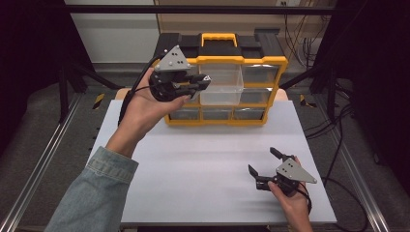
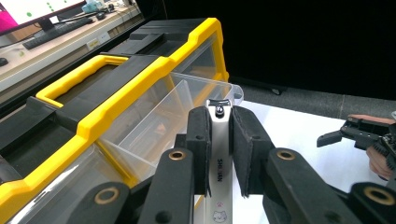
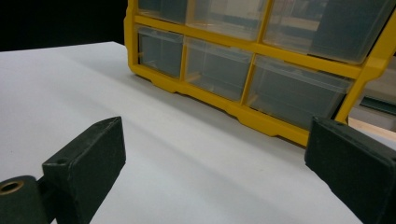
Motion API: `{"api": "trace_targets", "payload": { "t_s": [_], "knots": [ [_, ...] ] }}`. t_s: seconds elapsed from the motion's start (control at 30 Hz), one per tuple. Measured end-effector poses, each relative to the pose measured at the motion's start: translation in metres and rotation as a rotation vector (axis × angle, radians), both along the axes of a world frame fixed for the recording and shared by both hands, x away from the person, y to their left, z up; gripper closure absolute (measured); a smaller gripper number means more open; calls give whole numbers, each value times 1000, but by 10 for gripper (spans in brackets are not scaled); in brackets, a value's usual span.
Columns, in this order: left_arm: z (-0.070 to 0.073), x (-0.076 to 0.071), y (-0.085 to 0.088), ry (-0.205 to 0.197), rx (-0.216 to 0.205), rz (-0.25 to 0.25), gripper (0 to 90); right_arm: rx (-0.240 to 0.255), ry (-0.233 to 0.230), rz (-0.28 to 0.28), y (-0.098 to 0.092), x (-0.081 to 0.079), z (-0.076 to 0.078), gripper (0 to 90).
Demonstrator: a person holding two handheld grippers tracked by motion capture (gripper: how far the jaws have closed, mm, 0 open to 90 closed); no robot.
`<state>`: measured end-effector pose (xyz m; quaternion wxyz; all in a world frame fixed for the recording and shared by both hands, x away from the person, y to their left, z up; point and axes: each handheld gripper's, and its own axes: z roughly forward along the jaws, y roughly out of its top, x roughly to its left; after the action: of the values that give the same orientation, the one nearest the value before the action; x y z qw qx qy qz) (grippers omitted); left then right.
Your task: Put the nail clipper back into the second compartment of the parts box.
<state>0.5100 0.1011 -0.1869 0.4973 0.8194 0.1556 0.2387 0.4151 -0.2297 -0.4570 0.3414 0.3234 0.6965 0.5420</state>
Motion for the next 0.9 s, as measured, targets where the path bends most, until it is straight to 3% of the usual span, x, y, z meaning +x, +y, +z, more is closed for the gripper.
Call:
{"api": "trace_targets", "payload": {
  "t_s": [0.5,0.9],
  "knots": [
    [12,5,-3,-32,-39,43,767,-10,-1,5,2,-1,0,58],
    [13,21,-13,-36,-45,52,768,-12,0,7,2,0,-1,56]
  ]
}}
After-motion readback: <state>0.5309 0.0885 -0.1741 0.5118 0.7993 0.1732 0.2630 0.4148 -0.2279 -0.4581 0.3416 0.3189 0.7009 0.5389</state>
